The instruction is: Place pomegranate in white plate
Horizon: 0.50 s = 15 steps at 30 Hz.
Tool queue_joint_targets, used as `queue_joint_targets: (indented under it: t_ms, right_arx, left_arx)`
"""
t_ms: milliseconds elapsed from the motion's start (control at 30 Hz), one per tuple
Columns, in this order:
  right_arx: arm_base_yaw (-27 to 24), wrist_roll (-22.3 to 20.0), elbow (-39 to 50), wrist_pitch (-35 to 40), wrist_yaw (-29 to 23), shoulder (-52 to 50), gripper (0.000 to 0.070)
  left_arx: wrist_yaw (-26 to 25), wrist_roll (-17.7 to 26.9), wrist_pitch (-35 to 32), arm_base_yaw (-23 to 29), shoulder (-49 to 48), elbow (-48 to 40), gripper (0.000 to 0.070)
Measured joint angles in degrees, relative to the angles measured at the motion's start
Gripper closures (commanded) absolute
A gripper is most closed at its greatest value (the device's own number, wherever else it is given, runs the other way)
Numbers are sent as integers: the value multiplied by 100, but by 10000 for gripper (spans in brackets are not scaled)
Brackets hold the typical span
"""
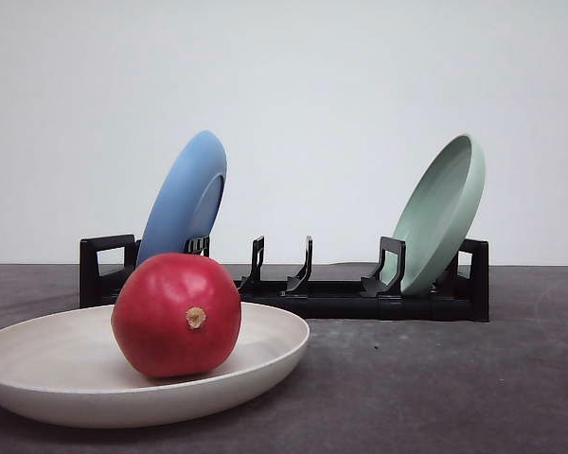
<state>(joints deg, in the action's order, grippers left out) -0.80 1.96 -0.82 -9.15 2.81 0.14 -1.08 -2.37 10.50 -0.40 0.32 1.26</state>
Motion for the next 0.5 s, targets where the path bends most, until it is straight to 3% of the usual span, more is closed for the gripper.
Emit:
queue_joint_targets:
  t_ms: [500]
  right_arx:
    - [0, 0, 0, 0, 0, 0, 689]
  left_arx:
    - [0, 0, 0, 0, 0, 0, 694]
